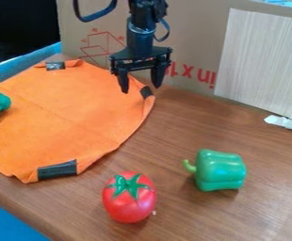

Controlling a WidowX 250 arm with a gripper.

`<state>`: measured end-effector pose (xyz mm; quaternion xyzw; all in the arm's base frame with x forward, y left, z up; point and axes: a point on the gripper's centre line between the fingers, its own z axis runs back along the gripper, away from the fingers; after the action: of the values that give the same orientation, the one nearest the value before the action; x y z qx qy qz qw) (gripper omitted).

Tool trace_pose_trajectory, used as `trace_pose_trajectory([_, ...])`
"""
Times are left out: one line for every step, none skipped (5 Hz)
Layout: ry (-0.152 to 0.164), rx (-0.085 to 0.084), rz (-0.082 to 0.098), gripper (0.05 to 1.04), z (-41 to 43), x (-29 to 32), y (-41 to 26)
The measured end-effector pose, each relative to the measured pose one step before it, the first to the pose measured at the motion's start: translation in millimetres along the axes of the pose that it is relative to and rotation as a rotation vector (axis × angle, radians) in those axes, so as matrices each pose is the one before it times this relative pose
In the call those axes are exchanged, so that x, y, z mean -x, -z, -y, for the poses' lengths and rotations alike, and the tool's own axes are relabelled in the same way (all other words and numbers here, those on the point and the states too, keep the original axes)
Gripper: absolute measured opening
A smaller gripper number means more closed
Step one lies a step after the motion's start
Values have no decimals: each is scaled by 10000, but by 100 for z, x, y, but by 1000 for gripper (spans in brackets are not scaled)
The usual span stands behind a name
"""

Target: Fold the cloth from top right side to bottom left side

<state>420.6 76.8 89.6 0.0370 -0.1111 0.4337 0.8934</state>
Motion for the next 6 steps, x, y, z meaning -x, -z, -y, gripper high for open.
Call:
trace_pose_trajectory([-192,-49,-19,1001,717,-733,336])
trace_pose_trajectory([-72,-130,-30,1001,385,-192,847])
trace_pose_trajectory([139,-55,29,1001,661,619,178])
trace_pose_trajectory([40,-231,-9,1001,18,246,1068])
trace_pose_trajectory([53,-121,105,1001,-67,-148,552])
trace_pose_trajectory([-13,-36,94,952,80,-213,252])
